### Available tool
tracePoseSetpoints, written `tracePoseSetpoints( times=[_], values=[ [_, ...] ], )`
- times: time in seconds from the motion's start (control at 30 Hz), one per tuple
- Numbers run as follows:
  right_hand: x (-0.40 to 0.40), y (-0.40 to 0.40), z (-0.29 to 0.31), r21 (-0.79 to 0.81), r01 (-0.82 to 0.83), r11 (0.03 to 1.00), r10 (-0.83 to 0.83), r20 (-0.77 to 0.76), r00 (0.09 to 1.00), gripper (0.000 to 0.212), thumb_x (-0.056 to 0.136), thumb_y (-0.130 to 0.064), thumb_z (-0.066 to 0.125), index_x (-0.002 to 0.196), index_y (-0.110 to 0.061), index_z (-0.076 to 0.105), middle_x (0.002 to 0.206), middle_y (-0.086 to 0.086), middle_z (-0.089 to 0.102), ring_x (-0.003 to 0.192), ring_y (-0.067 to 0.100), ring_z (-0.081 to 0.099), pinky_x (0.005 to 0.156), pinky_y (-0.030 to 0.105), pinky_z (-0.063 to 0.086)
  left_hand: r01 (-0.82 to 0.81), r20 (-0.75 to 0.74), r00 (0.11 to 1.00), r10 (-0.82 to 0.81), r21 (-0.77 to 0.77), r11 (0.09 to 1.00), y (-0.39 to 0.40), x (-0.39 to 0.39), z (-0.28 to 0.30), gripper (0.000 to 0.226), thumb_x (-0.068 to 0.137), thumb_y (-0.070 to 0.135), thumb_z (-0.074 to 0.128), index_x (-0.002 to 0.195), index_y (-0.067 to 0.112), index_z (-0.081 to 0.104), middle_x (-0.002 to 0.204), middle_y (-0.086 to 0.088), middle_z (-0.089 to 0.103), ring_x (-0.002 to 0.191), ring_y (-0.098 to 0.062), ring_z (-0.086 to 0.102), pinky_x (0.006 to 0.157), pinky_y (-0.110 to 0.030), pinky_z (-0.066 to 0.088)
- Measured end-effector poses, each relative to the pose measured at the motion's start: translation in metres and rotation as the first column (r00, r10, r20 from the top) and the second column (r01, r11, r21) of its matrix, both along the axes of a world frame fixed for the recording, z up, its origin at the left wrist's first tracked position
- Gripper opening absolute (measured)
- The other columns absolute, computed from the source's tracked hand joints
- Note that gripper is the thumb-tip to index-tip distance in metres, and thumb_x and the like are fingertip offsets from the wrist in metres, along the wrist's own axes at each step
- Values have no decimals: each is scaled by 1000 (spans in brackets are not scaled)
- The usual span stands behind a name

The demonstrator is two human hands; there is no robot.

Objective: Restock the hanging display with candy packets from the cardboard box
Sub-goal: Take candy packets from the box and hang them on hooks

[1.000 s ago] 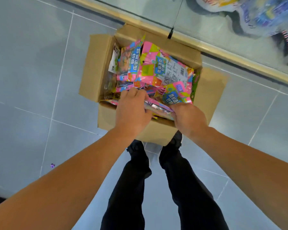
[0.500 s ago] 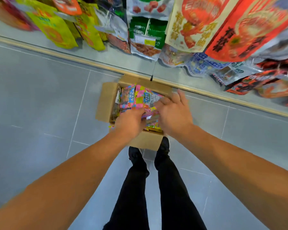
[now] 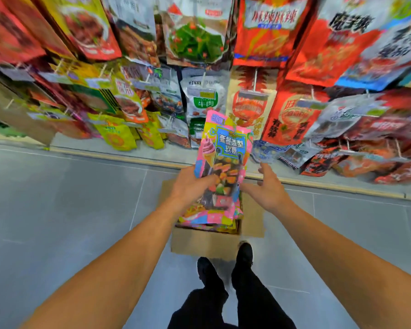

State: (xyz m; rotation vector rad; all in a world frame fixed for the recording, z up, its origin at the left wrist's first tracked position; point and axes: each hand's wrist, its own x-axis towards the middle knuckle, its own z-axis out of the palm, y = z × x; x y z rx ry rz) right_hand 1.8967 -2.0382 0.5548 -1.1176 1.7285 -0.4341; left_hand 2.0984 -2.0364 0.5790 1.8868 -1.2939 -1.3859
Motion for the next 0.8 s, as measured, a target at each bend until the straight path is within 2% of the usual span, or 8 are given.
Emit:
tracePoseSetpoints(
  times=[0.1,0.2,0.27,0.37,0.47,0.57,0.67,0.8],
  values=[
    [-15,3,31,59,133,989,-142,193,971,70,89,-23,72,147,-13,35,135,3,54,113,21,59,80,27,43,29,-158,987,-32,-23,999,-6,-18,31,7,79,20,73,80,13,73,67,3,68,60,-8,59,57,-21,45],
    [-36,10,65,34,221,975,-214,425,879,28,91,-16,68,117,-13,62,104,5,71,92,20,68,70,25,54,84,-295,950,-101,-70,994,-10,-40,55,18,78,22,74,86,6,73,78,-9,70,71,-22,63,67,-34,49],
    [-52,15,84,-19,288,958,-239,504,830,24,90,-10,67,113,-5,66,102,12,73,91,27,69,70,33,59,131,-330,931,-154,-90,987,-12,-55,69,29,76,31,75,93,8,73,93,-16,73,88,-33,69,81,-47,53],
    [-82,25,111,-117,380,918,-255,561,788,23,88,-4,66,110,-1,69,103,18,74,93,33,70,75,39,59,222,-334,906,-259,-145,964,-13,-82,91,25,75,33,74,94,16,75,98,-7,75,98,-30,69,95,-50,52],
    [-115,41,134,-196,426,883,-260,551,793,15,87,-5,67,99,-10,74,99,12,76,93,29,72,79,40,58,243,-381,877,-292,-171,955,-7,-116,112,11,86,12,70,96,16,73,98,-3,76,98,-26,69,93,-41,52],
    [-153,59,157,-270,463,845,-270,533,802,14,79,-13,73,92,-11,75,98,11,76,94,30,71,91,54,55,276,-416,846,-332,-192,942,1,-155,129,17,88,2,64,104,7,70,101,-13,74,97,-30,69,97,-48,51],
    [-204,81,182,-346,515,784,-280,544,791,13,76,-14,72,87,-13,77,91,6,76,91,26,71,97,57,51,324,-415,820,-393,-229,918,20,-208,152,17,88,0,63,104,2,69,105,-25,71,99,-37,68,95,-51,52],
    [-272,107,219,-438,517,735,-246,538,806,23,64,-23,74,87,-20,77,94,6,77,96,30,71,97,59,50,308,-440,794,-419,-304,902,51,-281,187,13,87,1,63,98,1,69,91,-21,72,80,-27,68,65,-35,58]
  ],
)
